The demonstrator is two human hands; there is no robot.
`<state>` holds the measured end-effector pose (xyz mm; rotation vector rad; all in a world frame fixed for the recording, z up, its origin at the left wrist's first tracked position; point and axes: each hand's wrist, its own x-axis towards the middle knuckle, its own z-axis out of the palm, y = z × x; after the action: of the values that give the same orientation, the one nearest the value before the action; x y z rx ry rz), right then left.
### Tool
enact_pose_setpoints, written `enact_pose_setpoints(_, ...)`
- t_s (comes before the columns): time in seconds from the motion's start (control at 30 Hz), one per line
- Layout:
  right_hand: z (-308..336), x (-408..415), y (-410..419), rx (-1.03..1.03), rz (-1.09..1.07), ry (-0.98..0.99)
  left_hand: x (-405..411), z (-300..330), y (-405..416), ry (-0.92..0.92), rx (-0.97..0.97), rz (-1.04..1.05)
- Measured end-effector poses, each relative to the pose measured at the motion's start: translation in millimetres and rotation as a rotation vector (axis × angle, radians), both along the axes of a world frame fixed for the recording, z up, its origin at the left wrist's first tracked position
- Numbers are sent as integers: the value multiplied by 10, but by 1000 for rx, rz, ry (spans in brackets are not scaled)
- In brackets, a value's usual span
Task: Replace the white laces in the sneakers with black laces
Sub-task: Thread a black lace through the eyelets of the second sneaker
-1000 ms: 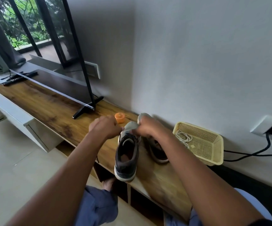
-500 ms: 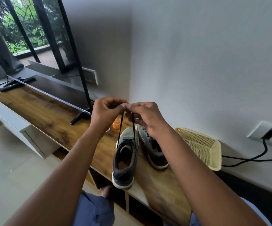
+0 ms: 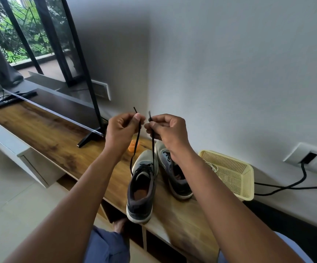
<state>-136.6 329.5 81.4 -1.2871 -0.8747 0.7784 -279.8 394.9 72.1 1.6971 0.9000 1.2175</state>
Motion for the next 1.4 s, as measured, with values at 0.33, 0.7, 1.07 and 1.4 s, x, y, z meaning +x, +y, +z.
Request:
enact_pose_setpoints(0.33, -26, 39, -31, -34, 1, -49, 67, -43, -103, 310, 165, 1)
enact_pose_setpoints(0.7, -53, 40, 35, 14, -52, -205, 60, -50, -117, 328, 281, -12)
enact_pose_setpoints(1.07, -41, 18, 10, -2, -9, -96, 31, -82, -105, 361, 279, -7)
enact_pose_setpoints(1.4, -95, -16, 52, -8, -116, -299, 36, -133, -83, 337, 192, -81)
